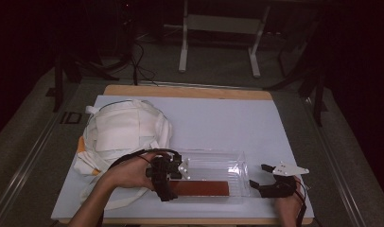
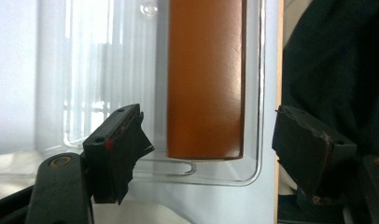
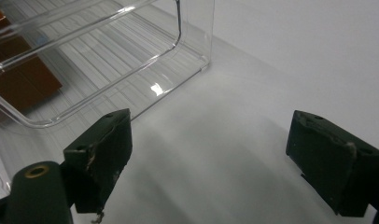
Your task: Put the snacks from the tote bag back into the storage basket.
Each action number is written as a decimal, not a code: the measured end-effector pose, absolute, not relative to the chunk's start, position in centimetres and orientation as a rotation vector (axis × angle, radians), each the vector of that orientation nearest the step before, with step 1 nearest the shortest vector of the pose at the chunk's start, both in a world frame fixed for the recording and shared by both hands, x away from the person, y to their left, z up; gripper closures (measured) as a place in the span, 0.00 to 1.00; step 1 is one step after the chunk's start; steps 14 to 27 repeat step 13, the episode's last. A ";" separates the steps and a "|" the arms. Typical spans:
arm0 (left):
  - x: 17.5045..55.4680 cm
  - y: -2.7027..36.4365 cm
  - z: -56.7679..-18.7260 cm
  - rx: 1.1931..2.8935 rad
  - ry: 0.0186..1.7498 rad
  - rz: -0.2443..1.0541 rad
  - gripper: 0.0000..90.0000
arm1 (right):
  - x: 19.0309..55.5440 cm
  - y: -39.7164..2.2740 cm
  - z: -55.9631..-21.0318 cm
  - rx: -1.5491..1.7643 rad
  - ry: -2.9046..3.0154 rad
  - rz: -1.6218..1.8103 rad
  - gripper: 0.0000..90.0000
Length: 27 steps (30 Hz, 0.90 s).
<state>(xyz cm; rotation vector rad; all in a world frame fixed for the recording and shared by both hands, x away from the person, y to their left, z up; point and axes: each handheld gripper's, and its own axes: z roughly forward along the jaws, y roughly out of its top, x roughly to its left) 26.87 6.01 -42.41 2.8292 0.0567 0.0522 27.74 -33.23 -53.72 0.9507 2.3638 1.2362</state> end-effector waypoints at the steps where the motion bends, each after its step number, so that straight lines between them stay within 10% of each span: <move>1: 26.9 6.2 -42.3 2.820 0.063 0.058 0.28 | 27.7 -33.2 -53.7 0.950 2.364 1.236 0.16; 27: 26.6 9.8 -41.9 2.627 0.205 0.124 0.28 | 27.8 -33.2 -53.7 0.953 2.364 1.235 0.16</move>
